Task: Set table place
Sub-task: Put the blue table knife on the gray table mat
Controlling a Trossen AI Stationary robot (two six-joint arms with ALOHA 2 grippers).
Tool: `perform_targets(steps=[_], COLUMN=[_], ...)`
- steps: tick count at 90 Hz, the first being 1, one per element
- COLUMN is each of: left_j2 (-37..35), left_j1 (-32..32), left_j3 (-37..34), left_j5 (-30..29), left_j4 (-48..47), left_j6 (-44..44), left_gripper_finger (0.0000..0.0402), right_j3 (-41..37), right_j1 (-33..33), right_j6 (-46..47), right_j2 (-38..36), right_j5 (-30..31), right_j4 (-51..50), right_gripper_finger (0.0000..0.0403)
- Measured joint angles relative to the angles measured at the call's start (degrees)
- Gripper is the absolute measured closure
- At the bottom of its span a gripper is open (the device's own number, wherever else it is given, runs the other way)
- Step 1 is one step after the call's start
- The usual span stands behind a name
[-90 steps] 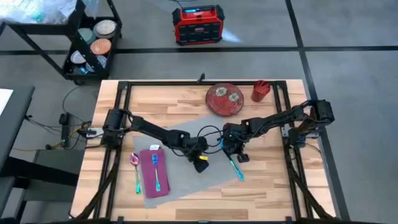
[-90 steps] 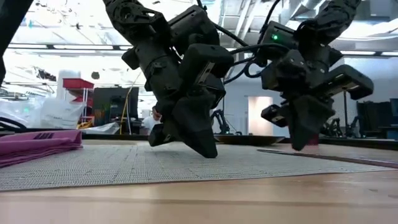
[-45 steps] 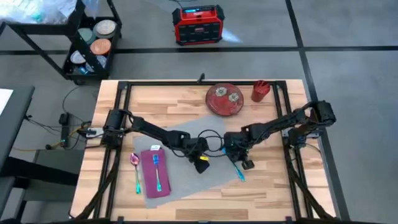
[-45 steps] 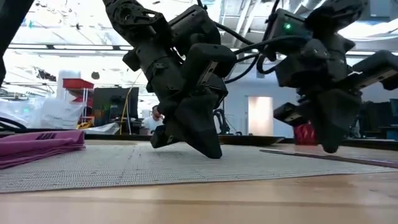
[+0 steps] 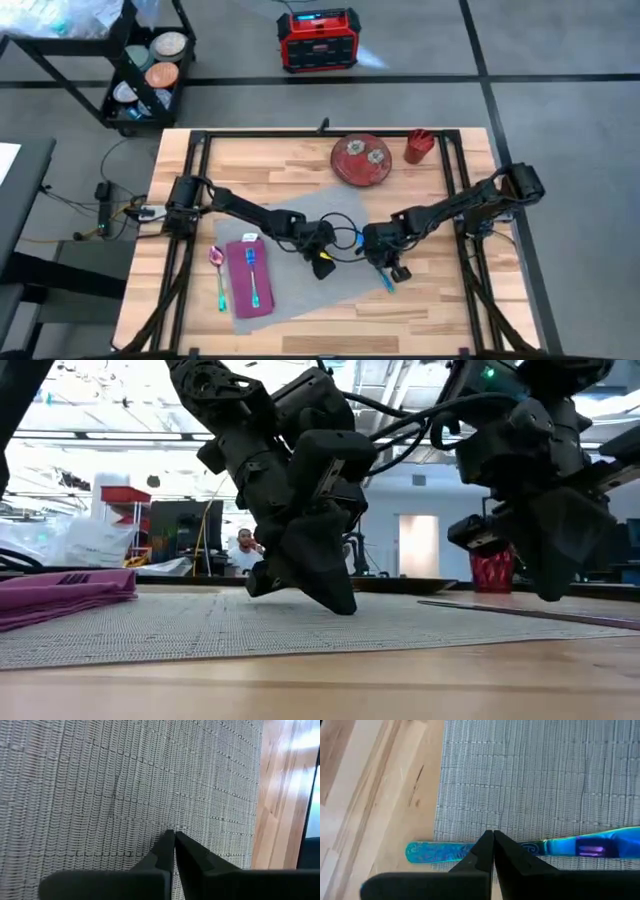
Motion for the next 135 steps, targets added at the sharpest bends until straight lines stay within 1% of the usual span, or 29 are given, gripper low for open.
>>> perform_targets(steps=[23,37,53,68,86,93,99,104,108,117,135], left_j2=[-0.01,-0.02,-0.03,-0.03,-0.03,-0.03,-0.03,-0.03,-0.03,-0.03,-0.03], left_j1=[0.02,0.02,0.0,0.0,-0.02,-0.02,-0.02,-0.02,-0.02,-0.02,-0.02], left_j3=[0.0,0.0,0.0,-0.02,-0.06,-0.07,-0.09,-0.09,-0.09,-0.09,-0.09], left_j5=[0.03,0.04,0.07,0.07,0.03,-0.02,-0.02,-0.04,-0.1,0.02,-0.02], left_j4=[-0.02,0.07,0.16,0.42,0.85,1.01,1.05,1.07,1.09,1.14,1.22], left_j6=[0.02,0.05,-0.05,-0.37,-1.01,-1.01,-1.02,-1.03,-1.03,-1.49,-1.03], left_gripper_finger=[0.0402,0.0402,0.0402,0.0402,0.0402,0.0402,0.0402,0.0402,0.0402,0.0402,0.0402], right_j3=[-2.3,-2.38,-2.38,-2.27,1.75,3.37,4.17,4.96,5.47,4.75,1.19], right_j1=[0.39,-0.47,-4.32,-9.46,-13.67,-14.84,-15.13,-14.91,-14.86,-14.89,-11.12], right_j6=[3.23,-1.77,-8.09,-12.16,-17.03,-17.4,-16.26,-14.35,-13.33,-12.85,-12.86], right_j2=[0.01,0.01,0.03,0.03,0.05,0.05,0.05,-0.03,-0.12,-0.13,-0.06], right_j5=[-0.46,-0.53,0.69,1.13,2.69,2.79,3.18,5.33,6.92,7.27,6.44], right_j4=[2.5,4.08,4.17,4.12,3.2,3.15,2.05,0.04,-2.62,-8.83,-8.26], right_gripper_finger=[0.0403,0.0403,0.0403,0.0403,0.0403,0.0403,0.0403,0.0403,0.0403,0.0403,0.0403])
